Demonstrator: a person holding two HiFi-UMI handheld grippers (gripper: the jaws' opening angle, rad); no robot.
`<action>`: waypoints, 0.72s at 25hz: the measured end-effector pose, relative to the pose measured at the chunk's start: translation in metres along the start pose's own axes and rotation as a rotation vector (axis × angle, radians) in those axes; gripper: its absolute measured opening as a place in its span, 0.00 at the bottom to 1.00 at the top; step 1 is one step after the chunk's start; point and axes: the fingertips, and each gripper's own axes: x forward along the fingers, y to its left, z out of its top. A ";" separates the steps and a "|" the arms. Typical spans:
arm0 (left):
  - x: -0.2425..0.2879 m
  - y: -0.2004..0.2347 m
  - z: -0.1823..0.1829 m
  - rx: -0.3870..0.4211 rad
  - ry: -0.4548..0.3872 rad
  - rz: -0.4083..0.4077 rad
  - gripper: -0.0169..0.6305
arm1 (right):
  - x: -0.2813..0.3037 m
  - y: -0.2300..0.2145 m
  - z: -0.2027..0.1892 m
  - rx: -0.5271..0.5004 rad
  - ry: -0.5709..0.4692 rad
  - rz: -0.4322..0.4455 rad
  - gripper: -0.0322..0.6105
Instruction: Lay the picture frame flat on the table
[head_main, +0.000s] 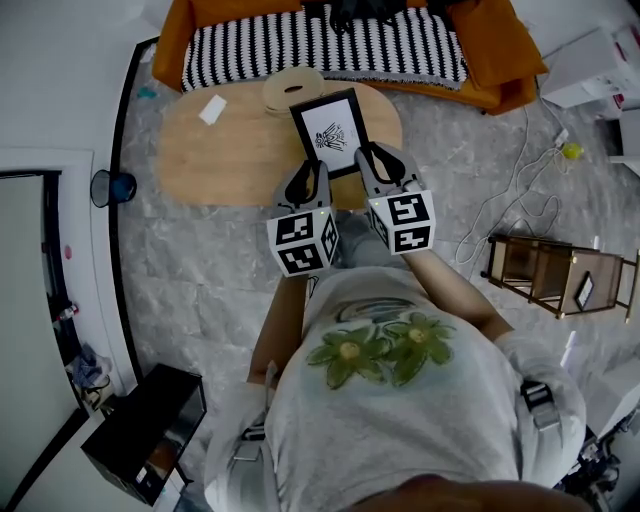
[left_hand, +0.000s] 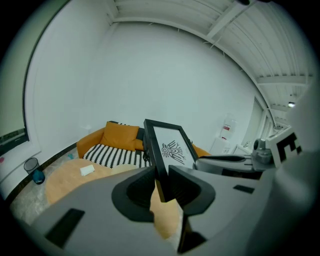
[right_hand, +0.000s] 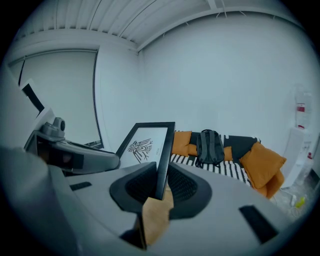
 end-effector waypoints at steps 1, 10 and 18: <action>0.001 0.000 -0.001 0.001 0.005 0.000 0.18 | 0.001 -0.001 -0.001 0.001 0.004 0.000 0.17; 0.009 0.006 -0.017 -0.005 0.039 0.008 0.18 | 0.010 -0.001 -0.019 0.013 0.042 0.003 0.17; 0.018 0.018 -0.031 -0.013 0.083 0.010 0.18 | 0.023 0.003 -0.035 0.018 0.086 0.015 0.17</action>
